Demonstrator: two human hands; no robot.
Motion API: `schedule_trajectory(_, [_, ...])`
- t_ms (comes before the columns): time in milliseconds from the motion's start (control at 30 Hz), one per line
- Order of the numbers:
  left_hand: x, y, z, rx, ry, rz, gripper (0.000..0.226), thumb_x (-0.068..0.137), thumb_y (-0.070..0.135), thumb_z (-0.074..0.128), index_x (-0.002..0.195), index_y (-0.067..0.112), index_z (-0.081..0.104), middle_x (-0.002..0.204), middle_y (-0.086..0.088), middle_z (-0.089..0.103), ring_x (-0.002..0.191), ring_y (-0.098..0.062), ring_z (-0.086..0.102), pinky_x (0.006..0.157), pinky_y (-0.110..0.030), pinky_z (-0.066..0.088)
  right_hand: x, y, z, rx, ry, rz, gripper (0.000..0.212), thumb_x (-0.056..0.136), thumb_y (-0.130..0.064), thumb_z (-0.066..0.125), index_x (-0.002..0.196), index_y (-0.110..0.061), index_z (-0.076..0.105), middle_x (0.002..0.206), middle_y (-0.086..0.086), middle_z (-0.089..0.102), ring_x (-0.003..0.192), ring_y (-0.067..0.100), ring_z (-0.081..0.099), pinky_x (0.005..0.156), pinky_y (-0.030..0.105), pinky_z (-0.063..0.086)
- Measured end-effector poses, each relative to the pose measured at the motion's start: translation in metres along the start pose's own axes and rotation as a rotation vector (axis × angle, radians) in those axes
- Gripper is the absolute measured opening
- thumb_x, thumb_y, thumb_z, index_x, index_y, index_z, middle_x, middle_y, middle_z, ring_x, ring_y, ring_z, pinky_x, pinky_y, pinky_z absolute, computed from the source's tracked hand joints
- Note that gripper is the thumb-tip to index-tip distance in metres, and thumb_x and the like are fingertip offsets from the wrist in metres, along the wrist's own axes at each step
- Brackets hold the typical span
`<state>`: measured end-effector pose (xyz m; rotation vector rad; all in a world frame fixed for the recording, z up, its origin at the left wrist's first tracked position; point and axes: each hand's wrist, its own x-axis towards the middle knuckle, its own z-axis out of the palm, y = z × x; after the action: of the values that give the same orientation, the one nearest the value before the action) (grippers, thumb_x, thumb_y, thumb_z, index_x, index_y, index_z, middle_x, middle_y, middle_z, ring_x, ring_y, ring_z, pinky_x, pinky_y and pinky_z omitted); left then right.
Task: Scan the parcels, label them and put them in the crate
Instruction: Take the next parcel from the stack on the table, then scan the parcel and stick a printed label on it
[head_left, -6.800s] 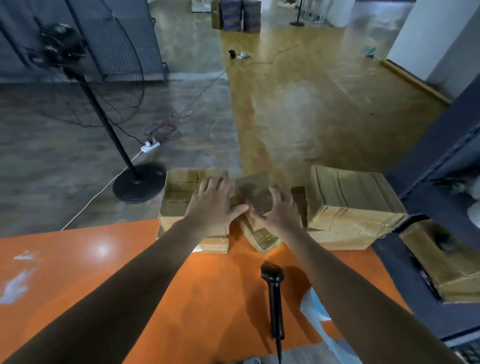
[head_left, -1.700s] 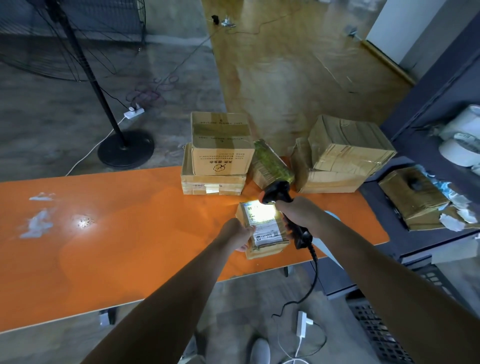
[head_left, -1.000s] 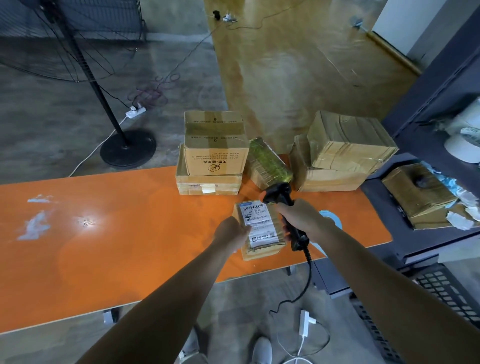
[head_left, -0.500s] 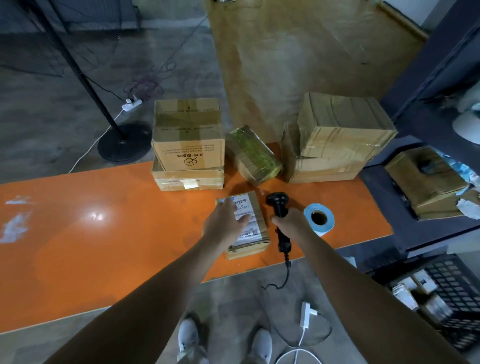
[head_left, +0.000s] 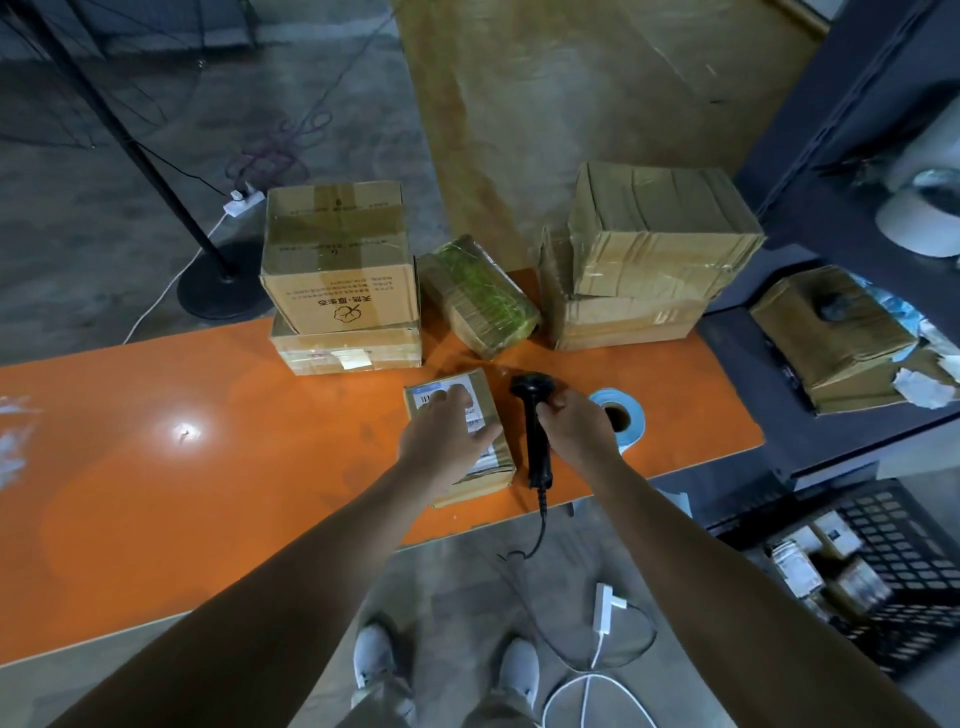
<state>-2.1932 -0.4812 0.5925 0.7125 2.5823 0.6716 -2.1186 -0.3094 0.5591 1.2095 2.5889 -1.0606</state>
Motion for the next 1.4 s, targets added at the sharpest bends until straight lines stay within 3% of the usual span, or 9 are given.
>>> schedule_trajectory(200, [0.001,0.014,0.002,0.017,0.032,0.050,0.061,0.085,0.057,0.060,0.127,0.015,0.047,0.120,-0.003,0.055,0.111,-0.022,0.055,0.077,-0.032,0.044,-0.010,0.024,-0.016,-0.332,0.175,-0.040,0.046,0.093,-0.040,0.058,0.132,-0.019,0.045,0.128,0.010,0.051,0.120,0.028,0.047,0.093,0.040,0.042])
schedule_trajectory(400, [-0.007,0.023,0.010,-0.018,0.046,0.051,0.058,0.085,0.056,0.061,0.125,0.018,0.047,0.118,-0.001,0.055,0.109,-0.020,0.055,0.077,-0.031,0.043,-0.003,0.019,-0.007,-0.453,0.169,0.049,0.067,0.089,-0.049,0.061,0.142,-0.027,0.026,0.124,0.014,0.052,0.112,0.030,0.055,0.090,0.046,0.044])
schedule_trajectory(567, [-0.014,0.024,0.012,-0.008,0.029,0.040,0.058,0.086,0.056,0.060,0.127,0.017,0.046,0.119,-0.002,0.055,0.110,-0.021,0.055,0.079,-0.032,0.045,0.000,0.023,-0.010,-0.466,0.138,0.073,0.061,0.093,-0.033,0.060,0.144,-0.029,0.026,0.106,0.007,0.065,0.099,0.026,0.061,0.088,0.044,0.039])
schedule_trajectory(733, [-0.014,0.038,0.007,-0.133,-0.021,0.024,0.056,0.086,0.054,0.061,0.126,0.018,0.047,0.117,0.000,0.056,0.106,-0.016,0.055,0.084,-0.034,0.048,-0.009,0.033,-0.034,-0.275,0.098,-0.011,0.059,0.094,-0.017,0.055,0.145,-0.029,0.029,0.099,0.007,0.065,0.091,0.027,0.060,0.088,0.039,0.039])
schedule_trajectory(833, [-0.016,0.050,0.006,-0.293,-0.065,-0.026,0.053,0.084,0.053,0.064,0.124,0.022,0.048,0.110,0.004,0.056,0.097,-0.012,0.056,0.076,-0.028,0.046,-0.022,0.037,-0.052,-0.005,0.060,-0.113,0.060,0.094,-0.012,0.055,0.147,-0.026,0.031,0.099,0.009,0.060,0.084,0.030,0.060,0.071,0.034,0.044])
schedule_trajectory(1033, [-0.006,0.078,-0.005,-0.445,-0.123,-0.044,0.051,0.083,0.044,0.070,0.122,0.020,0.048,0.104,0.001,0.059,0.091,-0.015,0.059,0.066,-0.027,0.045,-0.039,0.030,-0.084,0.253,0.033,-0.227,0.067,0.090,-0.013,0.065,0.147,-0.027,0.032,0.104,0.003,0.061,0.082,0.007,0.060,0.056,0.012,0.045])
schedule_trajectory(1167, [0.004,0.094,-0.017,-0.607,-0.111,-0.043,0.026,0.082,0.026,0.075,0.090,0.029,0.051,0.079,0.008,0.060,0.068,-0.004,0.058,0.064,-0.030,0.051,-0.048,0.024,-0.095,0.395,-0.004,-0.312,0.072,0.087,-0.007,0.069,0.144,-0.033,0.034,0.097,-0.003,0.066,0.089,0.003,0.064,0.065,0.008,0.048])
schedule_trajectory(1300, [0.005,0.099,-0.026,-0.758,-0.220,-0.095,0.061,0.082,0.013,0.076,0.133,0.019,0.044,0.096,0.002,0.065,0.079,-0.010,0.060,0.061,-0.023,0.048,-0.055,0.020,-0.101,0.541,-0.088,-0.341,0.073,0.088,-0.001,0.067,0.137,-0.041,0.033,0.100,-0.007,0.071,0.094,0.006,0.068,0.074,0.017,0.054])
schedule_trajectory(1400, [0.004,0.095,-0.028,-0.780,-0.220,-0.028,0.075,0.078,0.007,0.078,0.141,0.019,0.038,0.107,-0.003,0.067,0.090,-0.014,0.063,0.064,-0.022,0.049,-0.056,0.015,-0.103,0.564,-0.121,-0.356,0.072,0.087,0.002,0.068,0.137,-0.036,0.034,0.100,-0.002,0.071,0.089,0.002,0.069,0.071,0.015,0.053])
